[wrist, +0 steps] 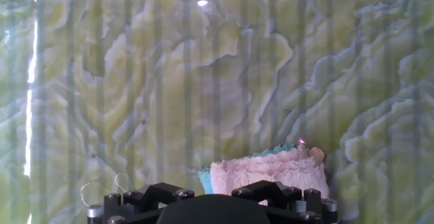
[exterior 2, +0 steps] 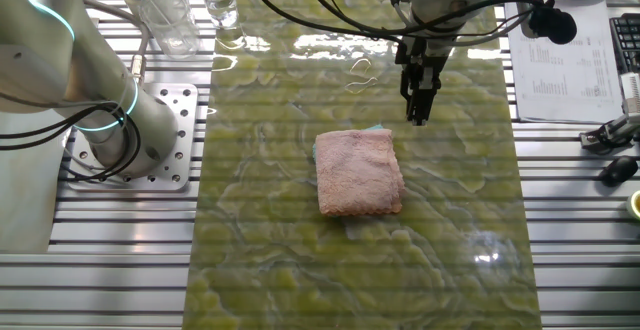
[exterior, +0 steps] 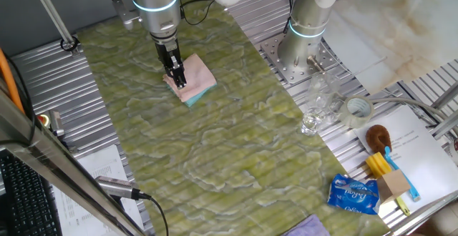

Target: Clean the table with a cloth

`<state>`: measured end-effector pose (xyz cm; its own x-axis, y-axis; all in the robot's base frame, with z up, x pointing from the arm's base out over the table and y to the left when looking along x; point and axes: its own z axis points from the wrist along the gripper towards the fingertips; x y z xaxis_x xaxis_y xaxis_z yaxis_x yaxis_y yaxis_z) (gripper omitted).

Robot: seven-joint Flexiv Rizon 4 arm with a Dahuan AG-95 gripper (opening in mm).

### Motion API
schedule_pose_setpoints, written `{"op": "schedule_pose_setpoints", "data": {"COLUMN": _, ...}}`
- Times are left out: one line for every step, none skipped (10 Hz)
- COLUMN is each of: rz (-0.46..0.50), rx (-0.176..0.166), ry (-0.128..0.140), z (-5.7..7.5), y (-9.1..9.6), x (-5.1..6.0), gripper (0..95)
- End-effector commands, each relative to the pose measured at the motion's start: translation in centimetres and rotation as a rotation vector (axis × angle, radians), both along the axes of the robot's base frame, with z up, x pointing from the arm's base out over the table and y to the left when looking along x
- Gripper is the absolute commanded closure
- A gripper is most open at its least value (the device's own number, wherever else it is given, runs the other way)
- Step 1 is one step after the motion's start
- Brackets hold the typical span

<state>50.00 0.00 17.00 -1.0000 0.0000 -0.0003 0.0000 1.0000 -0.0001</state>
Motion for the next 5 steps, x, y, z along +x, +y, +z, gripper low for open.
{"op": "schedule_pose_setpoints", "data": {"rz": 0.094, "rx": 0.031, "ry": 0.069, "z": -0.02, "y": 0.02, "x": 0.0, "gripper": 0.0}}
{"op": "schedule_pose_setpoints", "data": {"rz": 0.095, "rx": 0.024, "ry": 0.071, "z": -0.03, "y": 0.05, "x": 0.01, "gripper": 95.0}}
{"op": "schedule_pose_setpoints", "data": {"rz": 0.095, "rx": 0.025, "ry": 0.072, "z": -0.03, "y": 0.05, "x": 0.01, "gripper": 95.0}}
{"op": "schedule_pose_setpoints", "data": {"rz": 0.095, "rx": 0.025, "ry": 0.072, "z": -0.03, "y": 0.05, "x": 0.01, "gripper": 95.0}}
{"op": "schedule_pose_setpoints", "data": {"rz": 0.095, "rx": 0.024, "ry": 0.073, "z": -0.03, "y": 0.05, "x": 0.01, "gripper": 95.0}}
